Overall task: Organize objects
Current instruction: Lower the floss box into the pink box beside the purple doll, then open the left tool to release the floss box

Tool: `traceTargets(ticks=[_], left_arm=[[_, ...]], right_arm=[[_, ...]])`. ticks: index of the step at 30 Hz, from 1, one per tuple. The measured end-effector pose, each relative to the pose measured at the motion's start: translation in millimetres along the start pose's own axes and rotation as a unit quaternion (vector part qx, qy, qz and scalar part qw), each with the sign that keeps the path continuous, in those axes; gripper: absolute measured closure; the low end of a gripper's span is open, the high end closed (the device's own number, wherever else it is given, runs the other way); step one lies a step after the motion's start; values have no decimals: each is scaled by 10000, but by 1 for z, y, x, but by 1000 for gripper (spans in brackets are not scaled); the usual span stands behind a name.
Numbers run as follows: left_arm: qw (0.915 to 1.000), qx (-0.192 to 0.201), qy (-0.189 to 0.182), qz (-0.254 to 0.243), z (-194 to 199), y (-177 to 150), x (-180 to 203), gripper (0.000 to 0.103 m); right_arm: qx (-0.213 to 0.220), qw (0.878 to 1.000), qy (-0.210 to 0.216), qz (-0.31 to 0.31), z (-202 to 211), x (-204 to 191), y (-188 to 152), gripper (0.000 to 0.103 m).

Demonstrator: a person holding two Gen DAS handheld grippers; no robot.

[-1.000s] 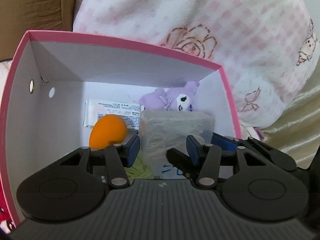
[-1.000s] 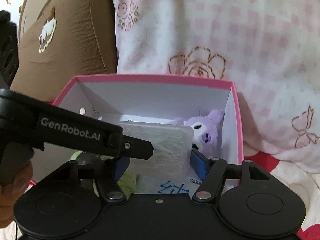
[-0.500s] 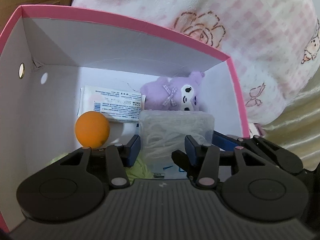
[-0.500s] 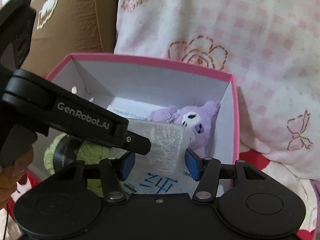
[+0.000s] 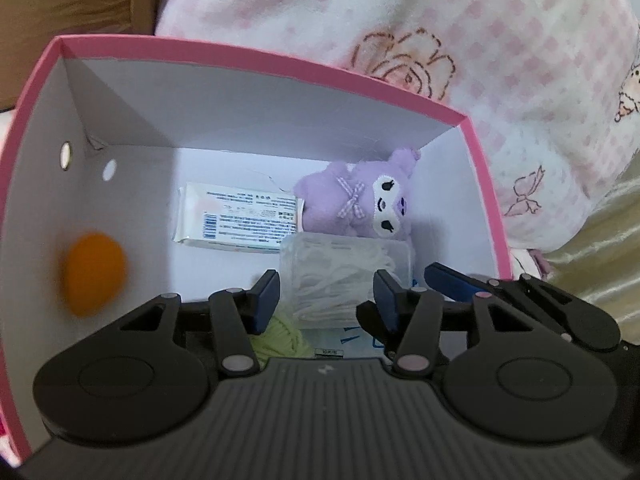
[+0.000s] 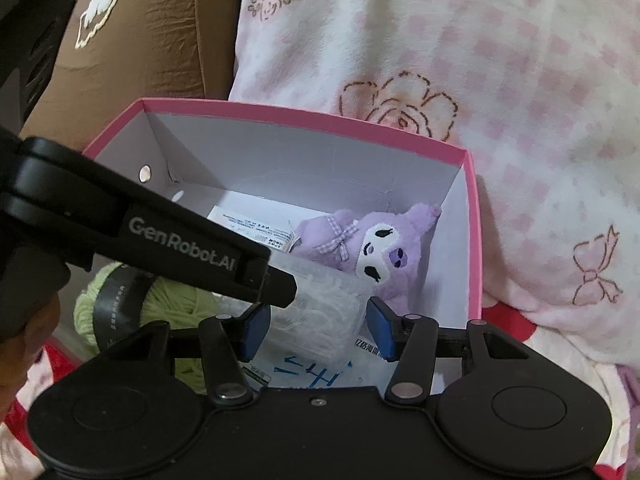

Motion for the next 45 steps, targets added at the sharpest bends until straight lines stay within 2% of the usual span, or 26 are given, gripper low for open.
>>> traceTargets(ticks=[9,19,31,39,45], left_arm=[[9997,103,222,-67,28,-14,5,45],[9971,109,758,-32,56,-32,10,35],[9921,455,1165,-5,115,-66,8,23],[9857,700,1527,-117,152,-85,13,22],[9845,792,1560,-118,172,-103,17,20]], right_arm=[[28,9986,349,-394,16,8,-5,44],[136,9981,470,-373,34,-7,-12,43],[386,9973,599,-202,75,-23,-16,40],[515,9965,646,-159,101,-35,-25,39],[658,9958,634,-87,123,-43,-31,36]])
Point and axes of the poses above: each gripper's, at about its wrist camera, not at the fingertips, and z roughly against the way its jaws point, x to its right, y to its top, the point moved 3 cm from there along -z, roughly the way its jaws point, and after that the axes turned 14 degrees about -x, right-handed, at the moved point
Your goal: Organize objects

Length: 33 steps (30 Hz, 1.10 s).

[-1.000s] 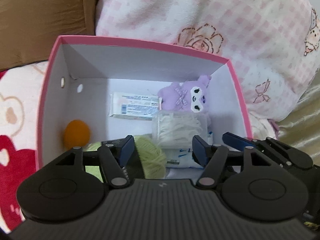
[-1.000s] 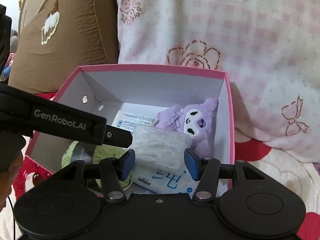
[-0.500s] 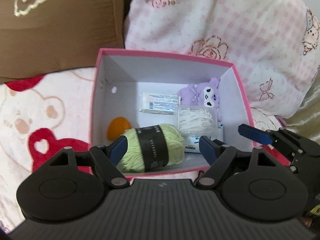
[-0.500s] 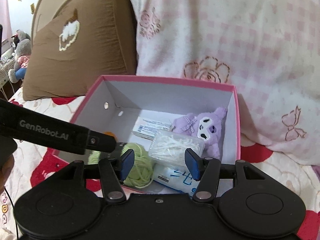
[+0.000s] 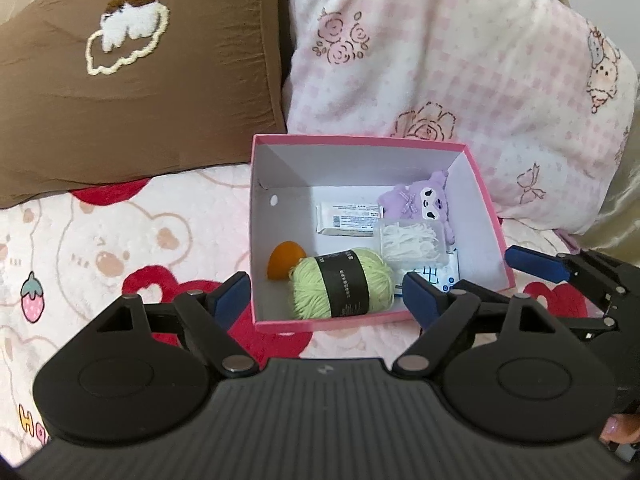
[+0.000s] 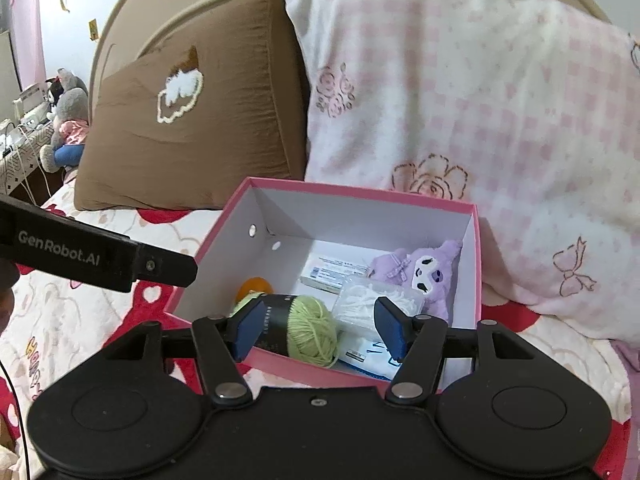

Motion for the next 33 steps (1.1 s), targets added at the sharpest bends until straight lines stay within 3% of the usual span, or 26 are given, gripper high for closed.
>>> traceTargets(ticks=[13,20,28,33], left_arm=[[9995,279,109,104,44,-34,-3,19],[9994,222,186,178,51,-60,-3,19],[9993,228,238,148,56,-81,4,11],[9992,232,295,120,53,-89,3,3]], right_arm=[[-4,9996,174,-222,26,-10,-21,27],[208,9995,139,-196,44,-16,-33,20],[344,9992,194,-111,58,-20,-52,12],[288,9993,-126,-195,58,-22,-61,3]])
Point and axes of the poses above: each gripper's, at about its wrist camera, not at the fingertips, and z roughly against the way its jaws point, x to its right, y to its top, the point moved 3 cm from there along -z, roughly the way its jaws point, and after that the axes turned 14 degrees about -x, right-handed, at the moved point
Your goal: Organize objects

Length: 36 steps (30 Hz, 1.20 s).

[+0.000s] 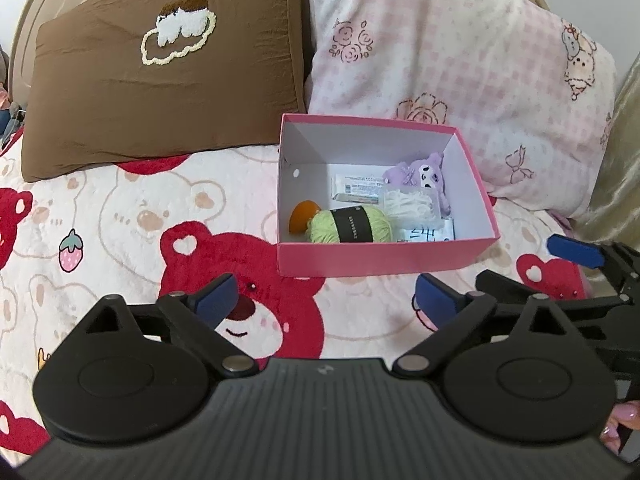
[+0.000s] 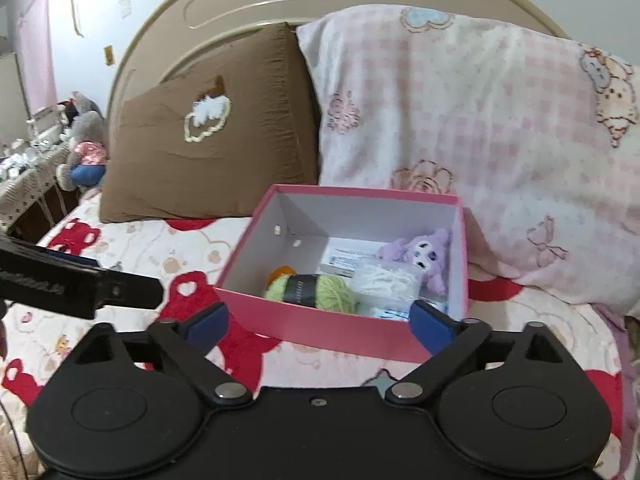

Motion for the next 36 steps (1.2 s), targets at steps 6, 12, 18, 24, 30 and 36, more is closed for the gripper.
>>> traceTargets(ticks=[6,12,18,24,30,36], left_arm=[[9996,-222,183,60,-17,-10,-7,0],[9992,-299,249,110,-25,-15,-14,0],[9987,-358,341,94,-26,-17,-14,0],[9984,-465,309,107,-28,-23,-12,0],[9977,-551,323,236,-24,-31,-17,0],[9970,-569,482,200,-19,-39,-16,0]], right_arm=[[-314,9990,-309,-87,-7,4,-6,3],[-516,9979,-297,-269,-7,9,-12,3],[-639,9965,-446,-306,-7,9,-14,3],[-822,9947,-469,-400,-7,9,-18,3],[-1064,9921,-423,-510,-3,8,-24,3],[-1048,9914,-564,-535,6,5,-28,3]])
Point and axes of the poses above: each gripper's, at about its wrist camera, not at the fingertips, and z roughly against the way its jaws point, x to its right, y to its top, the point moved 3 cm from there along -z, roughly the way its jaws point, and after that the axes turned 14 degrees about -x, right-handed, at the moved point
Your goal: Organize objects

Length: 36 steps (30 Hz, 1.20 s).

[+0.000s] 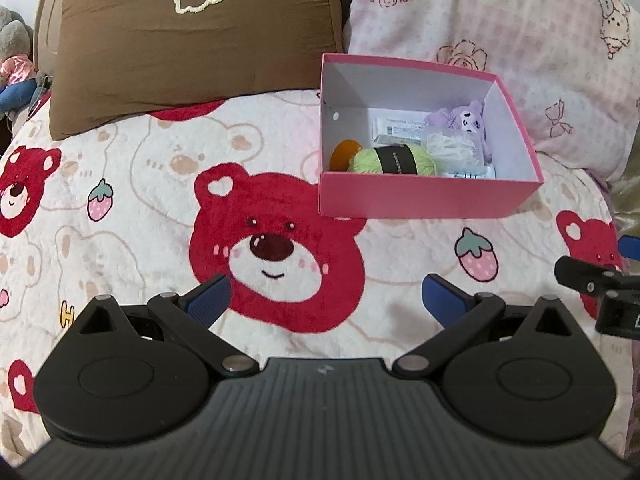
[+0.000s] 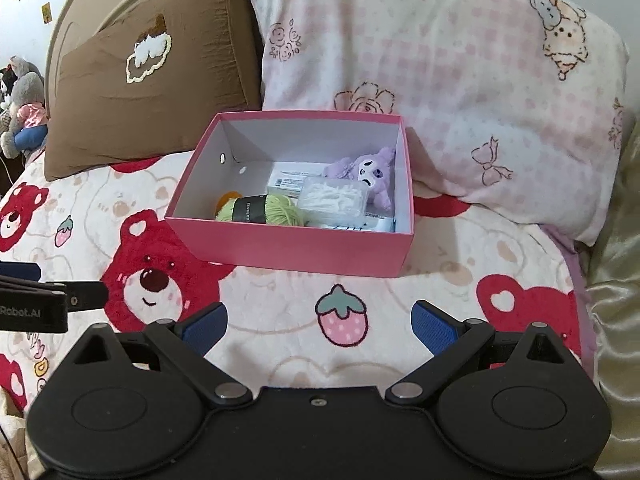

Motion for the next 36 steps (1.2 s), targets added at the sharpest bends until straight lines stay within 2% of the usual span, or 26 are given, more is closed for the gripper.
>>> traceTargets(ticks=[12,19,36], left_arm=[[9999,-85,89,59,0,-6,-1,0],[9999,-125,-86,37,2,-9,-3,0],[9999,-98,-43,-55,4,-13,1,0]], right_arm=[[-67,9995,-291,68,2,-6,-7,3],[-145,9993,-333,53,0,-9,-7,3],[-181,9989,-423,112,1,-16,-10,3]])
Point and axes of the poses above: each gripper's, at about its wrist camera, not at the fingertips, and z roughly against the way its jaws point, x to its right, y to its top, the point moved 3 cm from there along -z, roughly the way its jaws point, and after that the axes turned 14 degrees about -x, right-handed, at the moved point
